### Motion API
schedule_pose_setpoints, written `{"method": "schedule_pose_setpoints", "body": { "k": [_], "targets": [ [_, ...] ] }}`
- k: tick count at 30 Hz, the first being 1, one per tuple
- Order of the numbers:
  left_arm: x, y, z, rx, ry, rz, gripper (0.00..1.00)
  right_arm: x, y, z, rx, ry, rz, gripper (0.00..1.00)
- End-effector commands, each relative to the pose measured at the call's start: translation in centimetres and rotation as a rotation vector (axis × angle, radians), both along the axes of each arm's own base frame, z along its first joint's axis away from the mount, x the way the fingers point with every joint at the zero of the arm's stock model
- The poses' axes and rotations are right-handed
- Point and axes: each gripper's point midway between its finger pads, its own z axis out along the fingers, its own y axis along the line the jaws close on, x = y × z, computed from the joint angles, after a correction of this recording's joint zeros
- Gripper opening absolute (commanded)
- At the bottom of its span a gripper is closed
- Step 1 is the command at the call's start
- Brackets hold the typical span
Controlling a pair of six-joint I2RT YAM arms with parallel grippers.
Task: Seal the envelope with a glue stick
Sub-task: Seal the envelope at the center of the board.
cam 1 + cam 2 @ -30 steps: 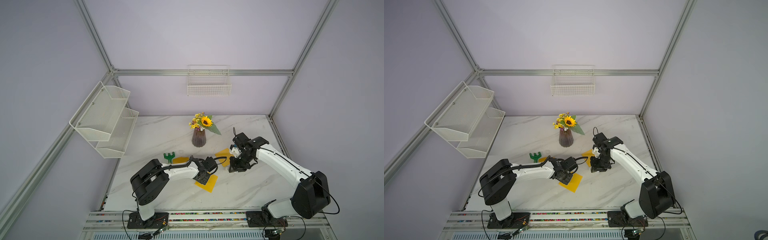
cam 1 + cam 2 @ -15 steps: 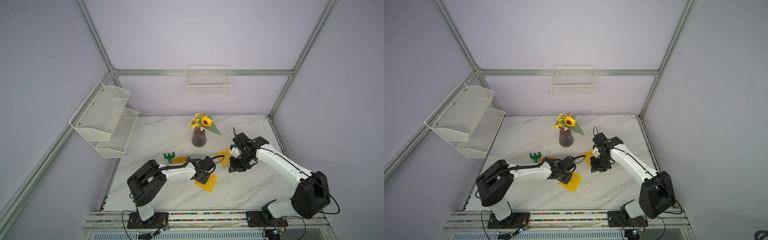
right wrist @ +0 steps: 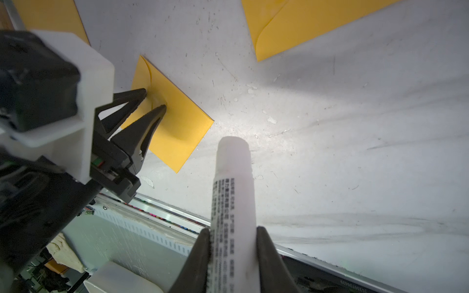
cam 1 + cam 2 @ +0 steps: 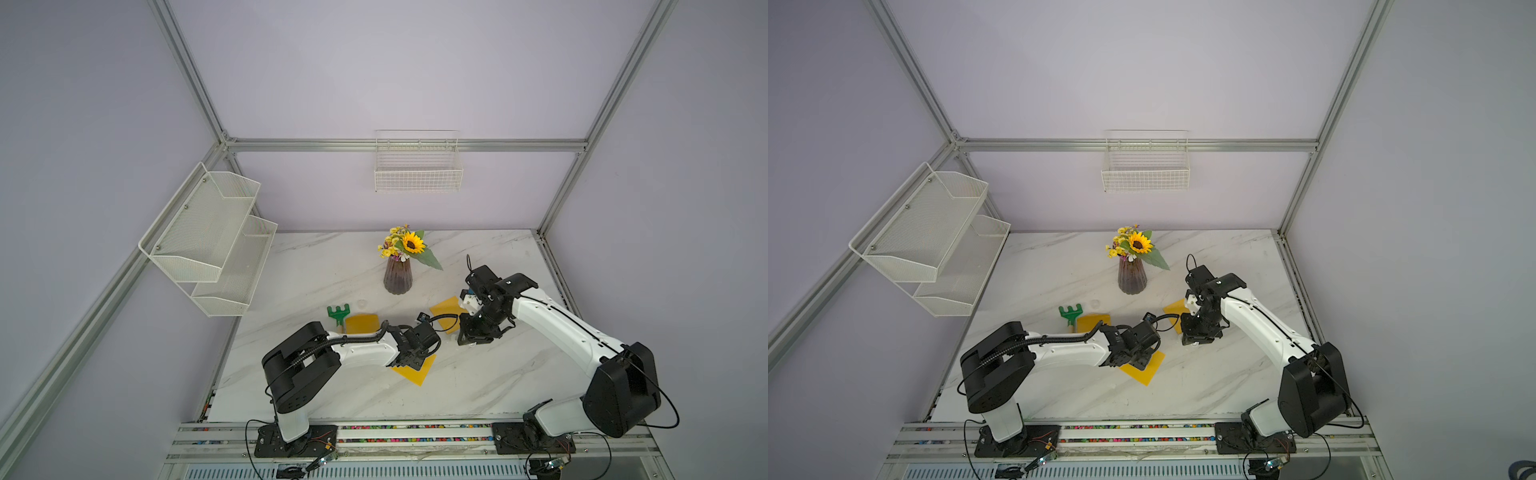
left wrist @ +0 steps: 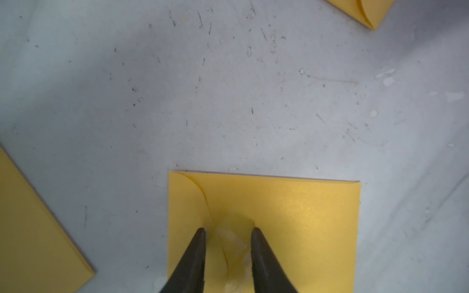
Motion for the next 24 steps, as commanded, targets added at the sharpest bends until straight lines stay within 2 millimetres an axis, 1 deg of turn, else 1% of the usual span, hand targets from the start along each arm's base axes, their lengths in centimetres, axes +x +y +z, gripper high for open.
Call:
{"method": "schedule_pose_setpoints", "body": {
  "k": [1,6,9,15,24],
  "targets": [
    [-3.0,3.4,-2.3,0.145,0.122,-0.032,0.32,0.3,-0.2,0.8,-0.005,-0.016,-0.005,0.0],
    [-2.2,2.6,1.1,0.079,0.069,-0.035,0.33,0.2,-0.2,0.8,-0.004,-0.017,-0.009,0.0],
    [-2.0,2.9,2.1,0.06,0.06,-0.027,0.32,0.2,-0.2,0.8,-0.003,-0.019,-0.007,0.0],
    [-2.1,3.9,1.5,0.073,0.083,-0.015,0.24,0.3,-0.1,0.8,0.0,-0.016,-0.007,0.0],
    [-1.4,4.2,1.0,0.081,0.091,-0.013,0.18,0.3,-0.1,0.7,-0.002,-0.014,-0.007,0.0]
  ]
}}
